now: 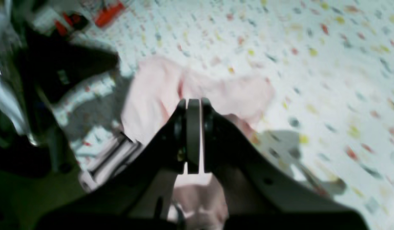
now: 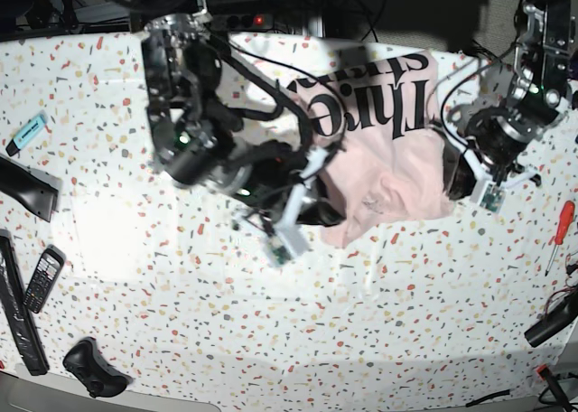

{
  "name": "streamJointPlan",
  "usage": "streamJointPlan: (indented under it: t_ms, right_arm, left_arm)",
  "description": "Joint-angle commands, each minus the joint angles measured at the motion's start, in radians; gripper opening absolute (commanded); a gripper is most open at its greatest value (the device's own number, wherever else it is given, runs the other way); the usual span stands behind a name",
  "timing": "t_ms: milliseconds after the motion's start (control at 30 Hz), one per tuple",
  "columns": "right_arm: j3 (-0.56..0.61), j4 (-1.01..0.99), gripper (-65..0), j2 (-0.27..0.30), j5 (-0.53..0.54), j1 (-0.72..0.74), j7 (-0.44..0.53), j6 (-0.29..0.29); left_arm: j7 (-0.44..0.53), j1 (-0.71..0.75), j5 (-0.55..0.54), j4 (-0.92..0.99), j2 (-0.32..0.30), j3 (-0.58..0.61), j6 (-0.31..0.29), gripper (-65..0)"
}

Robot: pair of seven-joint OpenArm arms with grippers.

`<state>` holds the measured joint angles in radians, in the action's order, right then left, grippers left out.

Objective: Fold the T-shirt properly

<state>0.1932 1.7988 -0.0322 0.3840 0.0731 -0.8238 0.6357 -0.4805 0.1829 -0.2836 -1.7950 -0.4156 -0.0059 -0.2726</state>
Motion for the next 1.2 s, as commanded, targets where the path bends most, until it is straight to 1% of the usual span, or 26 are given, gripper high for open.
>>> streamJointPlan:
  t_ms: [0, 100, 200, 233, 267, 300, 367, 433, 533, 567, 733, 900, 967, 1067, 1167]
  right_arm:
    - [0.016, -0.022, -65.0, -0.010, -0.003, 0.034, 0.017, 0.000]
    - [0.074, -0.158, -65.0, -0.029, -0.082, 0.092, 0.034, 0.000]
    - [0.102, -0.283, -65.0, -0.039, -0.158, 0.140, 0.095, -0.003]
    - [0.101, -0.317, -65.0, -0.042, -0.191, 0.156, 0.127, -0.020]
    - [0.100, -0.352, -65.0, -0.042, -0.221, 0.173, 0.156, -0.049]
    - [0.100, -0.387, -65.0, -0.042, -0.241, 0.192, 0.170, -0.070]
    - [0.100, -0.467, -65.0, -0.042, -0.262, 0.232, 0.163, -0.072]
    - [0.100, -0.554, -65.0, -0.042, -0.303, 0.267, 0.168, -0.073]
    - [0.093, -0.659, -65.0, -0.031, -0.378, 0.307, 0.212, -0.138]
    - [0.085, -0.676, -65.0, -0.027, -0.390, 0.315, 0.221, -0.149]
    - [0.018, -0.681, -65.0, -0.005, -0.415, 0.341, 0.225, -0.150]
    - [-0.074, -0.651, -65.0, 0.029, -0.397, 0.356, 0.199, -0.150]
    - [-0.105, -0.605, -65.0, 0.048, -0.364, 0.356, 0.155, -0.148]
    - [-0.142, -0.504, -65.0, 0.080, -0.318, 0.345, 0.058, -0.146]
    - [-0.171, -0.362, -65.0, 0.123, -0.262, 0.292, -0.017, -0.146]
  left_arm:
    - [0.031, 0.001, -0.004, -0.017, -0.011, -0.006, 0.003, -65.0]
    - [0.030, 0.020, 0.023, -0.007, -0.011, -0.006, 0.004, -65.0]
    - [0.031, 0.019, 0.021, 0.051, -0.011, -0.006, 0.004, -65.0]
    - [0.030, 0.019, 0.021, 0.077, -0.008, -0.006, 0.004, -65.0]
    - [0.029, 0.019, 0.021, 0.107, -0.003, -0.006, 0.004, -65.0]
    - [0.030, 0.019, 0.021, 0.138, 0.004, -0.006, 0.003, -65.0]
    - [0.033, 0.019, 0.021, 0.195, 0.025, -0.006, 0.002, -65.0]
    - [0.033, 0.019, 0.021, 0.238, 0.048, -0.006, -0.021, -65.0]
    - [0.033, 0.019, 0.022, 0.269, 0.071, -0.006, -0.034, -65.0]
    - [0.033, 0.019, 0.022, 0.271, 0.072, -0.006, -0.035, -65.0]
    - [0.031, 0.019, 0.052, 0.271, 0.071, -0.006, -0.034, -65.0]
    - [0.031, 0.019, 0.052, 0.269, 0.069, -0.006, -0.034, -65.0]
    - [0.032, 0.019, 0.052, 0.263, 0.063, -0.007, -0.034, -65.0]
    - [0.031, 0.019, 0.051, 0.243, 0.048, -0.008, -0.033, -65.0]
    - [-0.006, 0.019, 0.047, 0.204, 0.044, -0.034, -0.033, -65.0]
